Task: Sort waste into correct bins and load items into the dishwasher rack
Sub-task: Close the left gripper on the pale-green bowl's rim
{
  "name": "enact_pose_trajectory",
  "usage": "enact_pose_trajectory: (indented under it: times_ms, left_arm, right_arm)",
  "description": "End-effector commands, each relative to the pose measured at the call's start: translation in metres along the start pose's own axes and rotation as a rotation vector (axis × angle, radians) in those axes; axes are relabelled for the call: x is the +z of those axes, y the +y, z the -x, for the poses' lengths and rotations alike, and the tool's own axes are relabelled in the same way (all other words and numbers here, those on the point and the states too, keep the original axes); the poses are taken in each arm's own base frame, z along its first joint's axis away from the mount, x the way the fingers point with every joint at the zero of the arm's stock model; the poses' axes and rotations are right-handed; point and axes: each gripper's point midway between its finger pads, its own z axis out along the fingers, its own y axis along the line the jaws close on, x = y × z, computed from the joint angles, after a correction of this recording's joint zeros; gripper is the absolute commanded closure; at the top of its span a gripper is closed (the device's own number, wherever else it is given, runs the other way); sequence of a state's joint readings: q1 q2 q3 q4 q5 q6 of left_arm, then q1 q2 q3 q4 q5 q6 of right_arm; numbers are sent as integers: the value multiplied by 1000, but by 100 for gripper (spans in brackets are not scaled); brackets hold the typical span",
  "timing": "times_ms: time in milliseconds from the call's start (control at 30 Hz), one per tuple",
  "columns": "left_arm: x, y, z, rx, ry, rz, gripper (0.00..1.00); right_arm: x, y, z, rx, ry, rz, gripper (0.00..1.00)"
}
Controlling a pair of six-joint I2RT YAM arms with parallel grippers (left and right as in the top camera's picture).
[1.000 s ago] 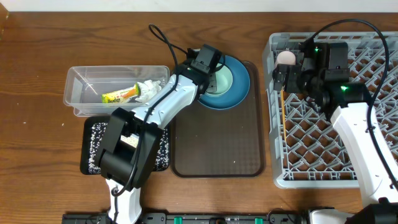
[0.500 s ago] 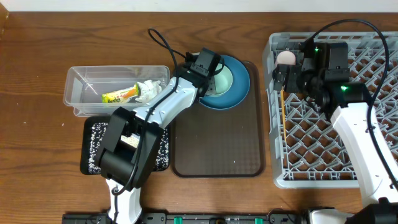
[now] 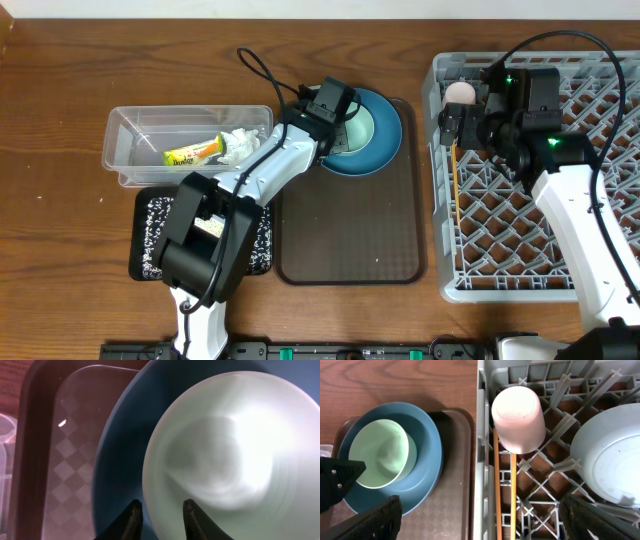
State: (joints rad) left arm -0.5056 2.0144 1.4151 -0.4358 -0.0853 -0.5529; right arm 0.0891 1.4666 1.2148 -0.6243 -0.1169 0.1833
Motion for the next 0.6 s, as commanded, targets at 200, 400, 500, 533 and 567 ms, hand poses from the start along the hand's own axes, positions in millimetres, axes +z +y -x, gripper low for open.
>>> enact_pose_trajectory:
  times_ms: [200,400,500,533,567]
  left_arm:
    - [3,-2,3,-10,-18,-11,72]
    - [3,-2,3,-10,-17,-10,80]
    - [3,-2,2,-10,-14,-9,80]
    - [3,-2,2,-9,-14,-8,80]
    - [3,-2,2,-9,-13,-8,80]
  right_arm:
    - [-2,1,3,3,-7,8,1]
    - [-2,1,3,3,-7,7,1]
    - [-2,1,3,3,-7,7,1]
    - [-2,1,3,3,-7,8,1]
    - [-2,1,3,3,-7,7,1]
